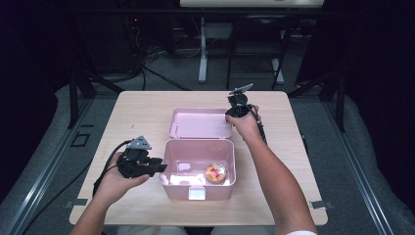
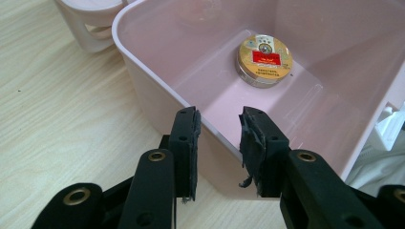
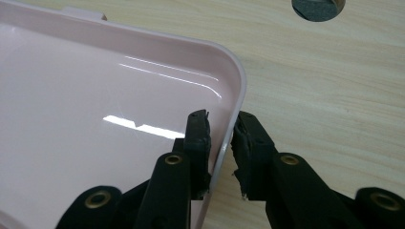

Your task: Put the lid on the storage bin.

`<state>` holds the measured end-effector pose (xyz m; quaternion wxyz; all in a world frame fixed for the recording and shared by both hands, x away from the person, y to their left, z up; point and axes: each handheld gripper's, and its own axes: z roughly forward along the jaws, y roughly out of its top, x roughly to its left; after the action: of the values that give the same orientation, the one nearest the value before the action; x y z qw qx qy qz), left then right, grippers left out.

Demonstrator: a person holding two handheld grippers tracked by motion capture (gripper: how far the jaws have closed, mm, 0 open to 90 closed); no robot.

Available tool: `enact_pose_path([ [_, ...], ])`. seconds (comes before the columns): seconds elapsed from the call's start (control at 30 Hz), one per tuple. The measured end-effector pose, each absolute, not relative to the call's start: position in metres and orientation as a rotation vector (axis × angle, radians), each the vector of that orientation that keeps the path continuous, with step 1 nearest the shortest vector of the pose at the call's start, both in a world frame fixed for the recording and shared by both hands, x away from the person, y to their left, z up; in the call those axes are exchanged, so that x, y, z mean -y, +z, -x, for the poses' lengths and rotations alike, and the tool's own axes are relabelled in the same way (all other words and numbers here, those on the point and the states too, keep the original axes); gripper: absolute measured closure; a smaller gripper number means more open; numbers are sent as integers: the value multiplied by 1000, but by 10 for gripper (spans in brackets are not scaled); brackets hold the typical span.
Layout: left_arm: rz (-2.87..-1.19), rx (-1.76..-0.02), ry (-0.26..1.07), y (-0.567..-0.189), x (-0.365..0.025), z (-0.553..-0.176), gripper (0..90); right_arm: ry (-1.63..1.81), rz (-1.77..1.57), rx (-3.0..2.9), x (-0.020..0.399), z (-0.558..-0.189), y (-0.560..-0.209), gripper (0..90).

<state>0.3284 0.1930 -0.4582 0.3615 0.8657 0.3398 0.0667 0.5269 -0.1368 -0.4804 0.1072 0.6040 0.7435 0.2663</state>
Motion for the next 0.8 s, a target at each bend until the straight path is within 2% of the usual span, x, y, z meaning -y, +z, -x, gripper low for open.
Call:
enact_pose_path([
  [0.8, -2233, -872, 176, -458, -193, -329, 679, 754, -1779, -2149, 133, -523, -470, 820],
])
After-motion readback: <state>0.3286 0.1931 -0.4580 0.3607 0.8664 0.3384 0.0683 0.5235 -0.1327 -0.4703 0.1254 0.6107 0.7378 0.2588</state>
